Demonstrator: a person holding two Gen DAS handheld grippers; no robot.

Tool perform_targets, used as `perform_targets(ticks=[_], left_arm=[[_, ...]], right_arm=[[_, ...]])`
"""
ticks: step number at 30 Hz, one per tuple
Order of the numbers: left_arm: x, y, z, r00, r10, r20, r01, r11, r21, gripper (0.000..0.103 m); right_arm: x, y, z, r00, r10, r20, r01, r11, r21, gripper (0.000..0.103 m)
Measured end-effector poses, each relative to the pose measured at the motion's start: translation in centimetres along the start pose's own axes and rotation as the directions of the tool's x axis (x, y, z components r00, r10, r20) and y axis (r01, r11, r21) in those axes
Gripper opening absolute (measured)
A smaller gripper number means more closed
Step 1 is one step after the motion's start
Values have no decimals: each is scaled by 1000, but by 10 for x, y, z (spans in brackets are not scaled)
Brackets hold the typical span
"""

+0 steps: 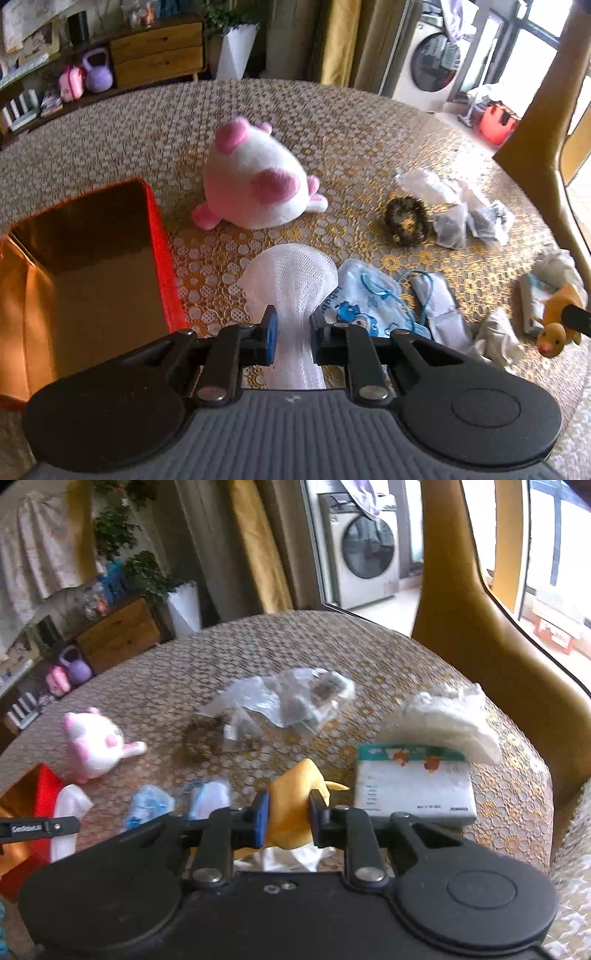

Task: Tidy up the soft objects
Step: 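Carry the pad and duck into the red tin and release both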

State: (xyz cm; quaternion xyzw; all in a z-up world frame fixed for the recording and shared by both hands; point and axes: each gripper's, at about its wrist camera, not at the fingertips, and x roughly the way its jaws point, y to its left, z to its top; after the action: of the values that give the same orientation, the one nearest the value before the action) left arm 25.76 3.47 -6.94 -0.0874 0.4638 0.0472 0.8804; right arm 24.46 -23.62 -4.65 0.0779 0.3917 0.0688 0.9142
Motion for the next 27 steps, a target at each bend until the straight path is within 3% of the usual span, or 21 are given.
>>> perform_targets(ticks=[9, 15, 27], left_arm=[[-57, 27, 13, 997, -22, 68, 20, 999, 29, 17], [-86, 56, 29, 989, 27, 144, -28, 1000, 5, 17], [-108, 116, 73, 937, 192, 292, -172, 981, -93, 17]], right_arm=[[-37, 45, 11, 990, 140, 26, -138, 987, -78, 22], [-49, 89, 16, 974, 223, 21, -218, 964, -150, 22], [-39, 194, 12, 947, 318, -41, -315, 894, -319, 23]])
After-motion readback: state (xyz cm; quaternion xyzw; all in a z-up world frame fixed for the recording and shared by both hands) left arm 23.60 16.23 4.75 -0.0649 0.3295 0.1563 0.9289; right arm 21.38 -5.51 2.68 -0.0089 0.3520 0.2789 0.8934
